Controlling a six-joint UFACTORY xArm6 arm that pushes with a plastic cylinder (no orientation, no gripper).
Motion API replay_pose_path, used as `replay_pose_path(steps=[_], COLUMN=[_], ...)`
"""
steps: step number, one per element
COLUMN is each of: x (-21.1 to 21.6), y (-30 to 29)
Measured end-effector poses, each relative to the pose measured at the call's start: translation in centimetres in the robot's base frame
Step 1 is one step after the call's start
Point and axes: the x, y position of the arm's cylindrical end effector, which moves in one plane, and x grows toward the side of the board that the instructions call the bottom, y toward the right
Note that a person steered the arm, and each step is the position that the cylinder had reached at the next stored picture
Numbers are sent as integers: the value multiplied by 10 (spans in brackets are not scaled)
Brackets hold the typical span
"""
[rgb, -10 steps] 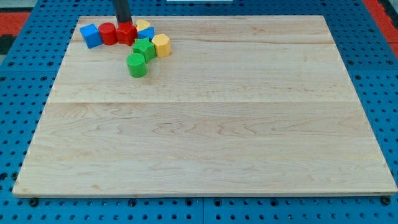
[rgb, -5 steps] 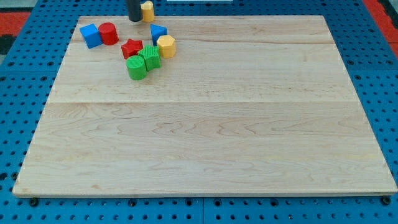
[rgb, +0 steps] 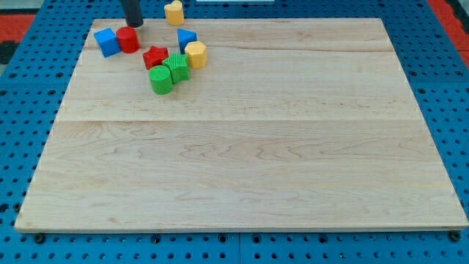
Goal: Separate the group of blocks
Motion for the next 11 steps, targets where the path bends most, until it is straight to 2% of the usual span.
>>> replay_pose_path(steps=[2,6,8,9,11], x=[29,32,62,70,76], y=[20,14,19,32,109])
